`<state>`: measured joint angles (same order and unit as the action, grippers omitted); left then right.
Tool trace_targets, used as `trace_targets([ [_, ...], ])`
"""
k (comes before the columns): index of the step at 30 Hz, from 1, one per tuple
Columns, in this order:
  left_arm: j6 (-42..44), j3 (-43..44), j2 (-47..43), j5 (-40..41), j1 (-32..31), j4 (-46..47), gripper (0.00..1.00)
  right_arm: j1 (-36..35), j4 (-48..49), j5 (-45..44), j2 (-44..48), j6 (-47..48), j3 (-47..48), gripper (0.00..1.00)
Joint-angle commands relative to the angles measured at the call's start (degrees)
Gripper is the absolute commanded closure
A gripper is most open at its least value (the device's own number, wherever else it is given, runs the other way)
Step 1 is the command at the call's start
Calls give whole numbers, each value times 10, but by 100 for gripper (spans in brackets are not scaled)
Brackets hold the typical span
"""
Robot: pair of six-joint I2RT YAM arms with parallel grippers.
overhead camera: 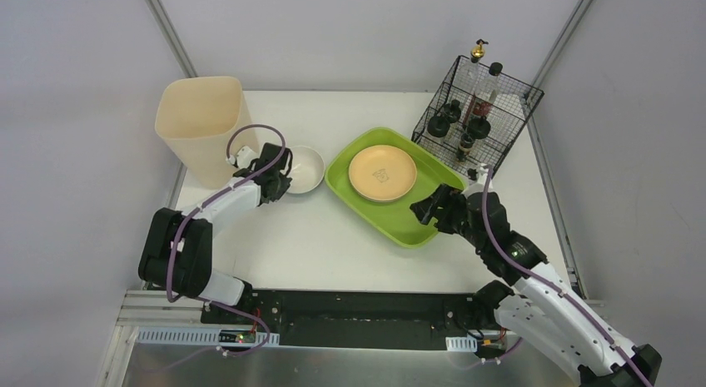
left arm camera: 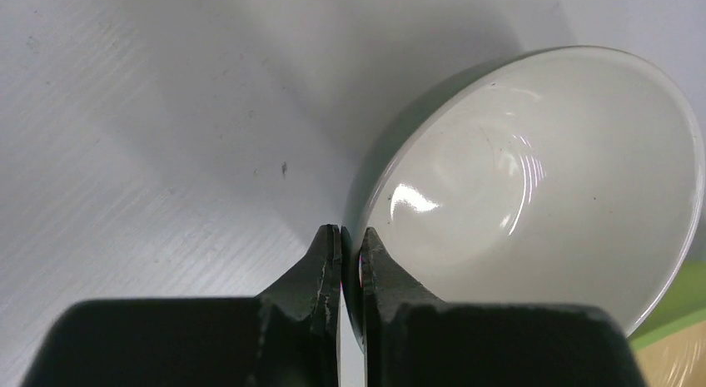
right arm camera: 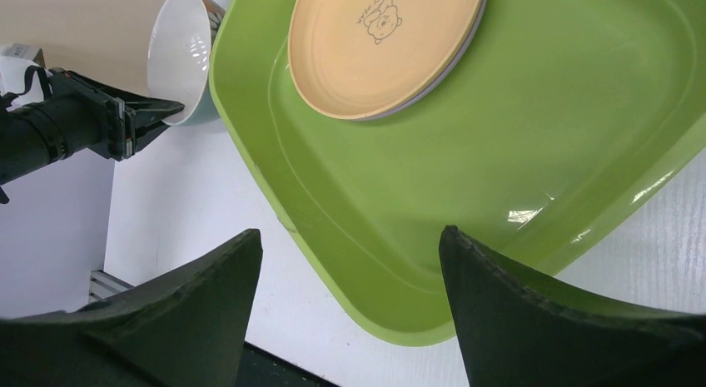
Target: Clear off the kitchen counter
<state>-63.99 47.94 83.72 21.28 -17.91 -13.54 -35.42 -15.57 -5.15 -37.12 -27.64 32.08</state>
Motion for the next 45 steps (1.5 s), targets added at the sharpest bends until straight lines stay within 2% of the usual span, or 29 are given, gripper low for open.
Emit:
trace_targets([
  [1,14,-19,-71,-7,0,-6,100,-3,-18,0,22,-11,17,19],
  [9,35,-40,-196,-12,0,-49,100,-3,-32,6,43,-26,25,19],
  [21,123,53,-250,-160,-4,-120,100,-2,-88,-16,64,-3,50,19],
  [26,150,126,-196,-248,-14,-123,100,-3,-114,-18,59,16,66,19],
  [34,189,234,-96,-257,-60,-119,100,-3,-143,-20,76,40,73,19],
  [45,210,385,105,-279,-116,-99,100,-3,-181,-27,112,49,67,19],
])
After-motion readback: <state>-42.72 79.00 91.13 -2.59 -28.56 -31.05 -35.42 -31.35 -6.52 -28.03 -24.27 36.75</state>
